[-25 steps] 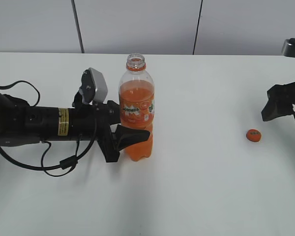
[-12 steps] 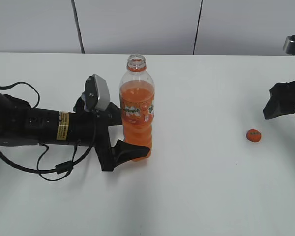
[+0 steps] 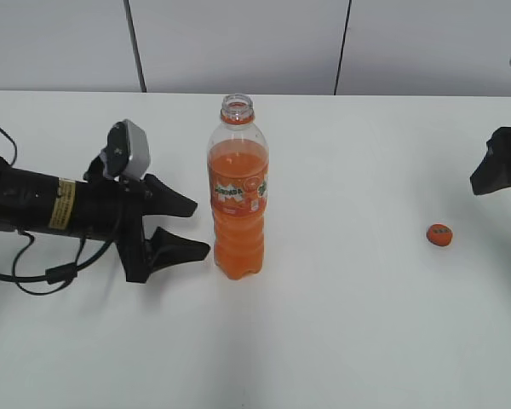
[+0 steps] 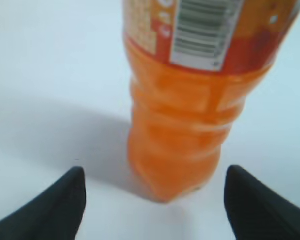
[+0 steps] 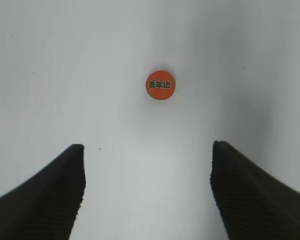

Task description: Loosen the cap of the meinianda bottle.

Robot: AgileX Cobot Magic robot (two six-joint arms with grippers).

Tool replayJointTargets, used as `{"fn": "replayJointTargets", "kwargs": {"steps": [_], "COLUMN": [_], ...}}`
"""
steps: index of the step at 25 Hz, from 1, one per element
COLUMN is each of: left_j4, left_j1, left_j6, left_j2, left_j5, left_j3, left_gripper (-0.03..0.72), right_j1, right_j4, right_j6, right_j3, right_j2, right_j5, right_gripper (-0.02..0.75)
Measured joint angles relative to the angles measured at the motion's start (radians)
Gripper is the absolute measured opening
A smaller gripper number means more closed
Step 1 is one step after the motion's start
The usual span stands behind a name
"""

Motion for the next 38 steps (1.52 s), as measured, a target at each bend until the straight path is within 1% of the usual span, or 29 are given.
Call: {"fn": "replayJointTargets", "kwargs": {"steps": [2,5,7,9,10,12,17,18,19,20,21,23,25,26,28,32,35,38], "left_j4": [0.048,0.064,0.066,0.063,0.053,-0.011,-0.143,-0.192,-0.269,-0.376,-0.484,-0.756,-0.938,-0.998,-1.057,-1.13,-1.159,-1.171], "left_j1": [0.033,0.064,0.073,0.073,0.073,0.073,0.074,0.075,0.075,0.075,0.075,0.075,0.075,0.075,0.075,0.075,0.075,0.075], "left_j6": [-0.063,-0.205,-0.243,-0.256,-0.259,-0.261,-0.261,-0.244,-0.19,-0.114,0.004,0.271,0.448,0.499,0.543,0.571,0.591,0.597], "left_j2": [-0.037,-0.113,-0.183,-0.249,-0.283,-0.335,-0.416,-0.425,-0.434,-0.44,-0.446,-0.452,-0.452,-0.452,-0.453,-0.462,-0.478,-0.507], "left_j5": [0.033,0.152,0.243,0.367,0.45,0.648,1.125,1.203,1.27,1.32,1.378,1.503,1.615,1.667,1.752,1.935,2.06,2.104], "left_j3": [0.0,0.0,0.0,-0.001,-0.006,-0.021,-0.101,-0.122,-0.142,-0.172,-0.206,-0.282,-0.364,-0.395,-0.465,-0.586,-0.662,-0.706], "left_gripper": [0.502,0.474,0.465,0.463,0.463,0.461,0.438,0.427,0.418,0.412,0.407,0.404,0.404,0.403,0.403,0.402,0.401,0.401], "right_j1": [0.0,0.0,0.0,0.0,0.0,0.0,0.0,0.0,0.0,0.0,0.0,0.0,0.0,0.0,0.0,0.0,0.0,0.0], "right_j4": [-0.011,-0.022,-0.027,-0.034,-0.041,-0.061,-0.159,-0.175,-0.184,-0.191,-0.195,-0.197,-0.199,-0.199,-0.2,-0.175,-0.157,-0.155], "right_j6": [0.0,-0.001,-0.001,-0.005,-0.007,-0.008,-0.012,-0.012,-0.011,-0.007,-0.004,-0.002,0.002,0.009,0.034,0.086,0.093,0.095], "right_j3": [0.0,0.0,0.0,0.0,0.0,0.0,-0.018,-0.029,-0.041,-0.052,-0.066,-0.098,-0.138,-0.16,-0.203,-0.31,-0.392,-0.47], "right_j2": [-0.023,-0.062,-0.092,-0.116,-0.126,-0.143,-0.173,-0.176,-0.18,-0.182,-0.183,-0.184,-0.184,-0.184,-0.184,-0.184,-0.186,-0.187], "right_j5": [0.003,0.004,0.005,0.004,0.003,-0.003,-0.019,-0.019,-0.019,-0.019,-0.014,0.01,0.049,0.069,0.118,0.242,0.315,0.388], "right_gripper": [0.585,0.585,0.585,0.585,0.585,0.585,0.585,0.585,0.585,0.585,0.585,0.585,0.585,0.585,0.585,0.585,0.585,0.585]}}
